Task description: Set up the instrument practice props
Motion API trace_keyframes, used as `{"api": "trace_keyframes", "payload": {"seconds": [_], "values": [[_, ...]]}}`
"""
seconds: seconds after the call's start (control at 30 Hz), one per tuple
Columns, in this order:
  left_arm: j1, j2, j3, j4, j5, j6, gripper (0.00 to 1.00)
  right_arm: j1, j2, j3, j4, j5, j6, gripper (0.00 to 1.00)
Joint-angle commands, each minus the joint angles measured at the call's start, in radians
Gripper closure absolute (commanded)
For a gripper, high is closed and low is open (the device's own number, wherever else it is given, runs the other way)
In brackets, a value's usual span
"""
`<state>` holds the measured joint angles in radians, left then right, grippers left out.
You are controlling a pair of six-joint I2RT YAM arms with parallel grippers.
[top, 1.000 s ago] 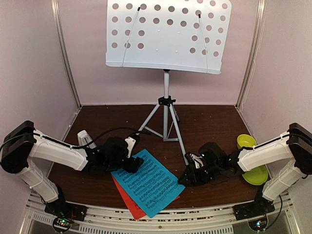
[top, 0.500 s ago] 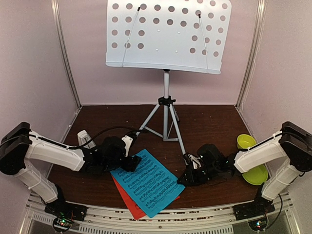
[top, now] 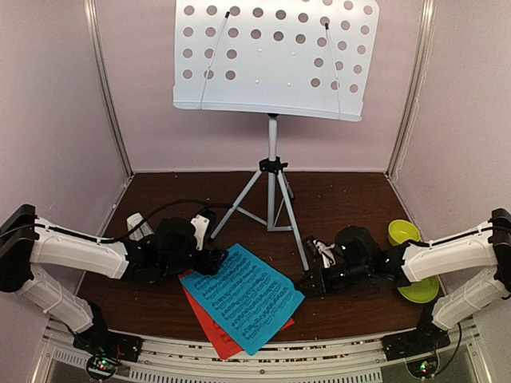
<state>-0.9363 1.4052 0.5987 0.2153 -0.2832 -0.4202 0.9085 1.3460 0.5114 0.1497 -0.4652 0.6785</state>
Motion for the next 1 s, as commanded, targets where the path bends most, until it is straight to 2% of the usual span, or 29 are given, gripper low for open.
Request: {"api": "trace_keyframes", "payload": {"seconds": [0.0,0.1,0.23,0.33,0.57,0.73,0.97], "values": [[0.042,-0.067,-0.031,0.052,0.093,0.024,0.2,0.004,-0.066,-0.005,-0.107,0.058,-0.11,1.0],[0.075,-0.092,-0.042,0.046,0.161,0.058,0.16,0.004,-0.102,-0.013,-0.162,0.075,-0.152,1.0],[0.156,-0.087,-0.049,0.074,0.384,0.087,0.13,0.005,-0.18,-0.033,-0.22,0.124,-0.221,1.0],[0.189,-0.076,-0.049,0.122,0.497,0.108,0.13,0.009,-0.241,-0.019,-0.276,0.164,-0.301,1.0],[0.227,0.025,0.046,0.12,0.68,0.209,0.12,0.035,-0.311,-0.009,-0.278,0.176,-0.355,1.0],[0.255,0.104,0.095,0.128,0.777,0.258,0.12,0.109,-0.35,0.019,-0.319,0.236,-0.388,1.0],[0.277,0.174,0.135,0.135,0.891,0.362,0.13,0.247,-0.335,0.158,-0.492,0.393,-0.536,1.0]]}}
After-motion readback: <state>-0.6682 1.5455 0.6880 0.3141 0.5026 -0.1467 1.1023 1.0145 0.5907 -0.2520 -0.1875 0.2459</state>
